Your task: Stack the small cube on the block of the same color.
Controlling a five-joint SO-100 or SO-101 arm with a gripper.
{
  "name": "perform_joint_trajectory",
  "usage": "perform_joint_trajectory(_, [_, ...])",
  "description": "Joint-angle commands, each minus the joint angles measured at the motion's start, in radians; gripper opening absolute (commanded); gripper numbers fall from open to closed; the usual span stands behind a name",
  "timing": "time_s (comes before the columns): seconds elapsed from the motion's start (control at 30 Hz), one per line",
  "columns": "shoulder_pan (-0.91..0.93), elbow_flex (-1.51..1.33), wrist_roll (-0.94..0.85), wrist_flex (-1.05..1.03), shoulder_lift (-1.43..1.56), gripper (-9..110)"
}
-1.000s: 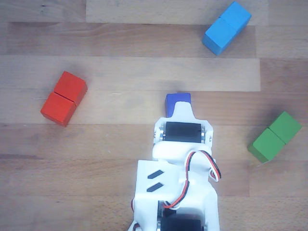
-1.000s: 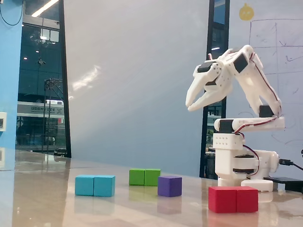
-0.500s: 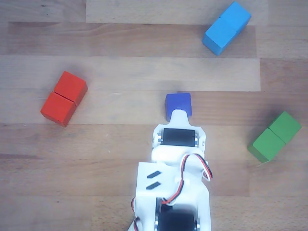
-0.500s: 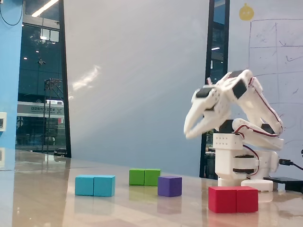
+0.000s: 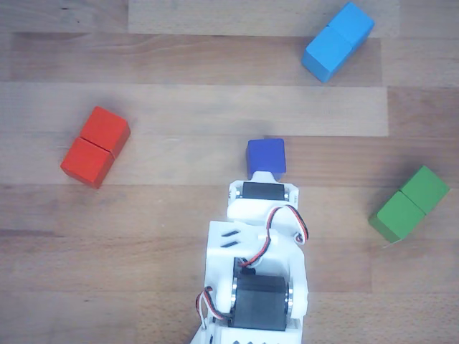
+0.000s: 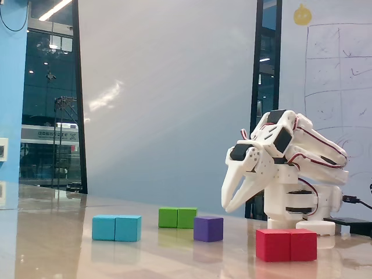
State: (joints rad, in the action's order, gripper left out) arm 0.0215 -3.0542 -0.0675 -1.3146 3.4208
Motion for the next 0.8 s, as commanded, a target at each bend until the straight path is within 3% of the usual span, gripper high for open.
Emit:
perform_joint_trajectory(0.0, [0.0, 0.006, -0.011, 0.005, 0.029, 0])
perform_joint_trajectory(0.77, [0.009, 0.008, -0.006, 0.005, 0.029, 0])
